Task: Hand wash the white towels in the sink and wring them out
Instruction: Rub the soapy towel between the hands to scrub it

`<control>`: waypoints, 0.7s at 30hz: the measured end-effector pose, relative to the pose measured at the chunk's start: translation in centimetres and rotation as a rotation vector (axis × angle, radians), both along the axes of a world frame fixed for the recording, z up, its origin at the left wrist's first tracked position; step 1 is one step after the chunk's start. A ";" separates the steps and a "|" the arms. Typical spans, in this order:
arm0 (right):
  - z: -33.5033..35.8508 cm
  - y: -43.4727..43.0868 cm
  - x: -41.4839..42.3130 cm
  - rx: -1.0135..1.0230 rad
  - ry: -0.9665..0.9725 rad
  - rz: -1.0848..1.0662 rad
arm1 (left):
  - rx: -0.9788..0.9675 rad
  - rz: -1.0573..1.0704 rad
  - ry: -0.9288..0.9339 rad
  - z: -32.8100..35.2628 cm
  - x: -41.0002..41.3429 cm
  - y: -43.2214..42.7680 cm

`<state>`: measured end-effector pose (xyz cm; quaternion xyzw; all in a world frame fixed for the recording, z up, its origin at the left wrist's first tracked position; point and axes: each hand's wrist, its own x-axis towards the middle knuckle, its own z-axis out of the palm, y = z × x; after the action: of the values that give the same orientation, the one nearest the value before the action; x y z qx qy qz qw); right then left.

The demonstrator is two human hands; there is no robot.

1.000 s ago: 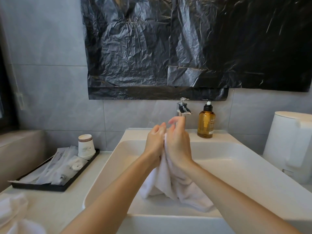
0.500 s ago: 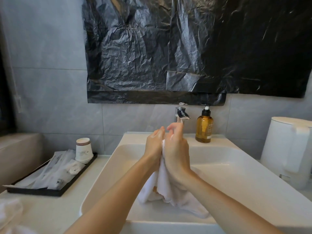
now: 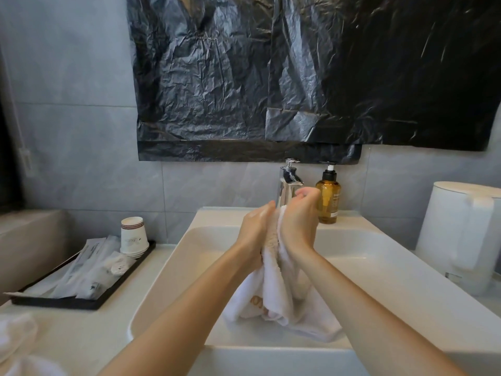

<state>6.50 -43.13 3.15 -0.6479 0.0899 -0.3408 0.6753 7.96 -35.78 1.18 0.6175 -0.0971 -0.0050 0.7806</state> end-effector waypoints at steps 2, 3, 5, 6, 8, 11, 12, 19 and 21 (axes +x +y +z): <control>-0.6 -0.7 0.4 -0.266 -0.023 0.024 | -0.019 -0.011 0.004 0.3 0.2 0.1; -1.1 -0.9 0.6 -0.435 -0.034 0.058 | -0.032 0.011 -0.002 0.6 0.4 0.4; -1.6 -1.6 1.4 -0.665 -0.004 0.131 | -0.060 0.065 -0.018 1.0 0.9 1.1; -1.4 -2.0 1.7 -0.711 0.044 0.173 | -0.084 0.079 -0.021 1.1 1.1 1.5; -1.1 -2.6 2.0 -0.748 0.162 0.272 | -0.157 0.090 -0.020 1.5 1.2 2.2; -1.6 -3.6 1.9 -0.991 0.331 0.359 | -0.187 0.180 -0.006 1.8 2.0 3.5; -1.9 -3.9 1.9 -1.074 0.383 0.395 | -0.192 0.217 -0.006 1.8 2.3 3.9; 0.4 -4.1 1.5 -0.472 0.018 0.355 | -0.053 0.453 -0.067 0.8 3.3 4.7; -0.1 -2.6 1.2 -0.453 -0.063 0.276 | -0.023 0.426 -0.077 0.7 3.2 3.7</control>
<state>7.74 -45.70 3.03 -0.7778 -0.0991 -0.2768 0.5555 11.16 -32.10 1.90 0.6149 0.0061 0.1847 0.7666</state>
